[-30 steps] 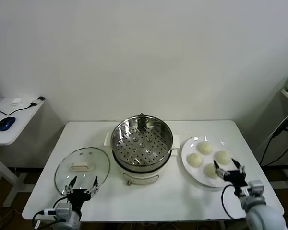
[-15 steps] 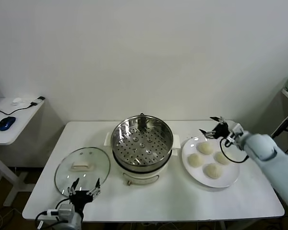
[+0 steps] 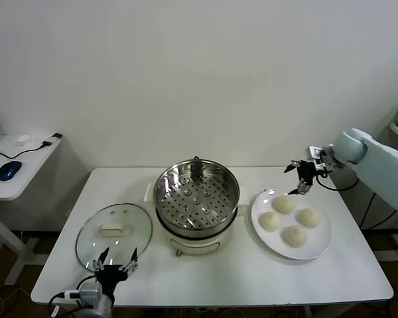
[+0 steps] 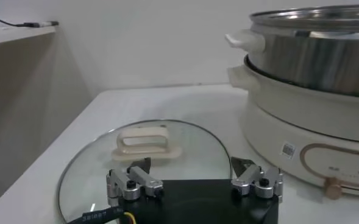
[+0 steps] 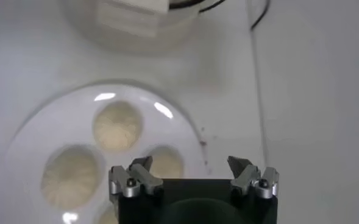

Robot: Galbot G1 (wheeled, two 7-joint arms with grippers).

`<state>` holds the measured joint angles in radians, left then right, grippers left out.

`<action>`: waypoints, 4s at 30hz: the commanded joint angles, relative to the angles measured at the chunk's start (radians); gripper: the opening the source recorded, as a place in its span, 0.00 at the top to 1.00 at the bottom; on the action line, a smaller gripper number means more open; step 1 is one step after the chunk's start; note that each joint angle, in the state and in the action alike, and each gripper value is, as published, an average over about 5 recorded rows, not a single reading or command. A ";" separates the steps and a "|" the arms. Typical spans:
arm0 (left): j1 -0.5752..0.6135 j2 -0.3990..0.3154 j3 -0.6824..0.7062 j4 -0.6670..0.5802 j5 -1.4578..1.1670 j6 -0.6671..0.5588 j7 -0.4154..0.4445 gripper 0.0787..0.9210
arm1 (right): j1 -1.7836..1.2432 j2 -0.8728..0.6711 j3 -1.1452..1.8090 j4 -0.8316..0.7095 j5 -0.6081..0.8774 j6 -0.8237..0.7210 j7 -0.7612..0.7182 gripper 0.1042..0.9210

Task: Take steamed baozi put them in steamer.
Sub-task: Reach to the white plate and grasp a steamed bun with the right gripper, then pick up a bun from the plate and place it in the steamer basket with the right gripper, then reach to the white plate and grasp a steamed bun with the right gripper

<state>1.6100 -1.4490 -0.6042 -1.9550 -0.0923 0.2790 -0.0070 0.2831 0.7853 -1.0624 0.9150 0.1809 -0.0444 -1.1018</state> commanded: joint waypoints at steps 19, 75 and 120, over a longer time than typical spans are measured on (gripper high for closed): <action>0.004 -0.008 0.011 0.016 0.002 -0.010 0.000 0.12 | -0.140 0.287 0.051 -0.421 -0.143 0.031 -0.008 0.12; 0.063 -0.003 0.050 -0.037 0.039 -0.032 -0.006 0.12 | 0.166 0.633 -0.195 -0.083 -0.424 0.756 0.047 0.31; 0.064 -0.009 0.040 -0.056 0.032 -0.039 -0.009 0.12 | 0.638 -0.053 -0.894 0.522 0.506 -0.172 0.128 0.12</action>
<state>1.6747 -1.4584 -0.5663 -2.0081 -0.0614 0.2391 -0.0165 0.8411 0.9463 -1.7448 1.2100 0.5136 0.0682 -1.0273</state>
